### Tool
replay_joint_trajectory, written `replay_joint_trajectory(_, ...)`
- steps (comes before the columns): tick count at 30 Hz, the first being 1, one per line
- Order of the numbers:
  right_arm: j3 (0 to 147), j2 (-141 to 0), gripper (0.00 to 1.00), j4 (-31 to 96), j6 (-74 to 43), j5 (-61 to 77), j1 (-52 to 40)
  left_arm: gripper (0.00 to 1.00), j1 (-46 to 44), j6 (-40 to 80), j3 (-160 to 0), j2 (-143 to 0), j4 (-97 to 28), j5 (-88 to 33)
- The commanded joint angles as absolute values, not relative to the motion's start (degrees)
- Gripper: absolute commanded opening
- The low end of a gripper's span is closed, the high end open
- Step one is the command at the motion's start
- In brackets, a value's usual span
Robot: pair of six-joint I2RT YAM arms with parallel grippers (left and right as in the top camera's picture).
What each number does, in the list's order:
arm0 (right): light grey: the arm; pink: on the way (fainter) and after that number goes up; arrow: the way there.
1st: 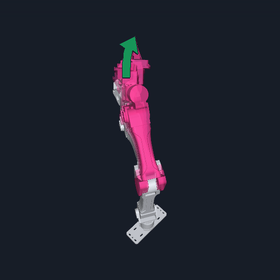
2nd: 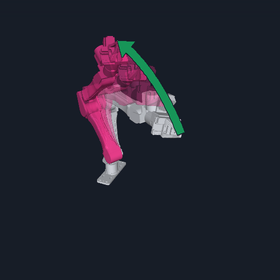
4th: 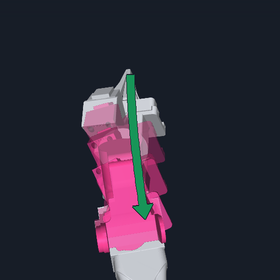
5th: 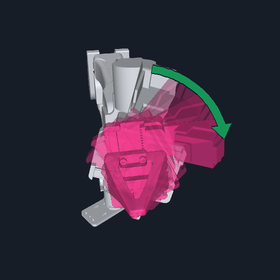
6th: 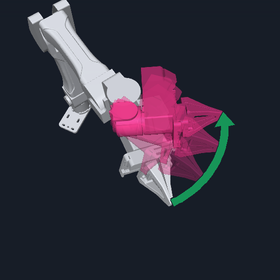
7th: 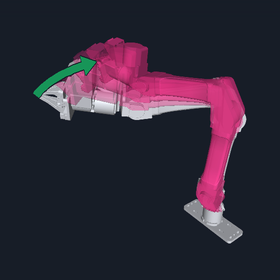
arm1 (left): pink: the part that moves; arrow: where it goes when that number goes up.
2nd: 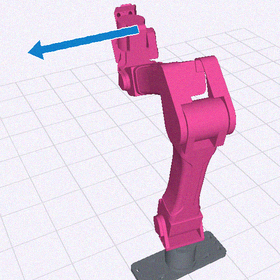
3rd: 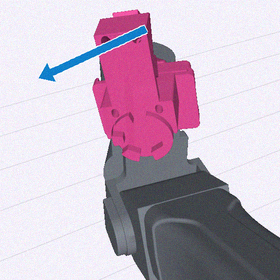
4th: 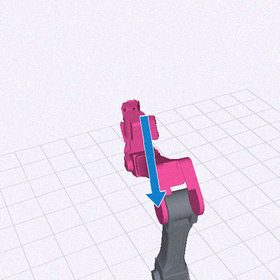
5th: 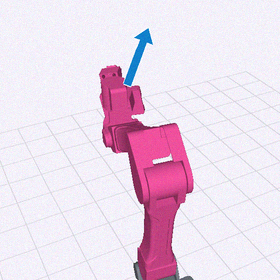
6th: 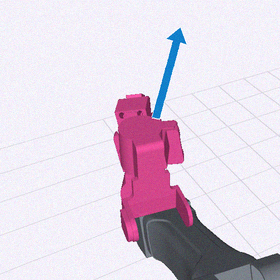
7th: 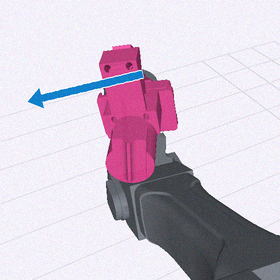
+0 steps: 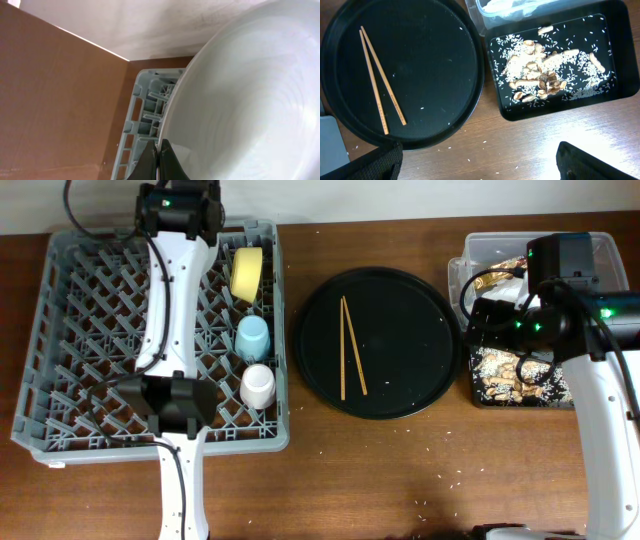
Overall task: Sort waste into correct bins and load items into the dishwasher rack
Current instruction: 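Stand the white plate upright in the rack with left gripper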
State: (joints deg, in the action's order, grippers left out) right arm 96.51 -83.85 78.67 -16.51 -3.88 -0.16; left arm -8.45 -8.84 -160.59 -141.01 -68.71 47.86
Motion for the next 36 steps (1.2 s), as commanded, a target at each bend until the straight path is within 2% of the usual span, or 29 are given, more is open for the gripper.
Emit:
replay_joint_trajectory(1, 96.4, -84.0, 0.98, 78.7, -16.7, -5.0, 0.1, 0.0, -8.4, -9.4, -159.5, -139.9, -68.4, 49.8)
replay_joint_trajectory(15, 96.4, -84.0, 0.99, 78.7, -16.7, -5.0, 0.1, 0.01, -12.2, -10.4, -153.8, -139.9, -66.3, 49.7)
replay_joint_trajectory(16, 96.4, -84.0, 0.98, 78.7, -16.7, -5.0, 0.1, 0.02, -12.2, -10.4, -153.8, -139.9, -66.3, 48.9)
replay_joint_trajectory(17, 96.4, -84.0, 0.98, 78.7, -16.7, -5.0, 0.1, 0.07, -12.2, -10.4, -153.8, -139.9, -66.3, 47.5)
replay_joint_trajectory(18, 96.4, -84.0, 0.98, 78.7, -16.7, -5.0, 0.1, 0.16, -12.2, -10.4, -153.8, -139.9, -66.5, 44.8)
replay_joint_trajectory(20, 96.4, -84.0, 0.98, 78.7, -16.7, -5.0, 0.1, 0.23, -12.2, -10.4, -153.8, -139.9, -66.5, 41.2)
replay_joint_trajectory(24, 96.4, -84.0, 0.98, 78.7, -16.7, -5.0, 0.1, 0.24, -12.2, -10.4, -153.8, -139.9, -66.9, 33.8)
replay_joint_trajectory(36, 96.4, -84.0, 0.98, 78.7, -16.7, -5.0, 0.1, 0.23, -8.7, -2.1, -153.8, -139.9, -82.0, 33.1)
